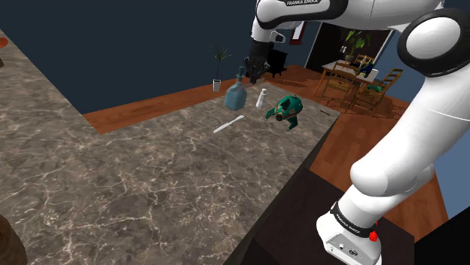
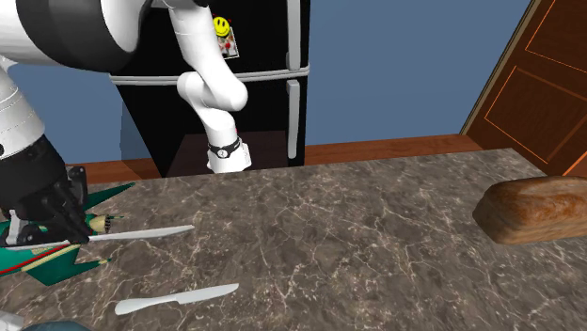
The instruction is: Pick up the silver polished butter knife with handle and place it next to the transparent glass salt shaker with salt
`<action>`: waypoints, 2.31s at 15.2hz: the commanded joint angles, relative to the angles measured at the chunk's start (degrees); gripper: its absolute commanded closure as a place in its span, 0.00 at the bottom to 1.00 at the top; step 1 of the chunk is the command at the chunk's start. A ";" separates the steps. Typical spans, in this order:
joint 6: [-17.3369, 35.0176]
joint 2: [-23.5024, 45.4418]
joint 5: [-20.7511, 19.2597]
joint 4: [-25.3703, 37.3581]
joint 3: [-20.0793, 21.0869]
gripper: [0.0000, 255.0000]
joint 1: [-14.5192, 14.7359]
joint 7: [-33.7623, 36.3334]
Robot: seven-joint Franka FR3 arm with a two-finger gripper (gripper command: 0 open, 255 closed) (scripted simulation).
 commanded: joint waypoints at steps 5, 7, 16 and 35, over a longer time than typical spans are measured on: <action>-0.06 2.22 -0.41 2.65 -3.49 1.00 -3.97 -7.51; -0.22 3.11 -0.57 3.77 -4.30 1.00 -4.92 -9.28; 6.58 3.54 -0.85 -2.64 -4.39 1.00 -5.01 -8.83; 20.13 7.69 -2.79 -12.29 -4.75 1.00 -4.82 -7.05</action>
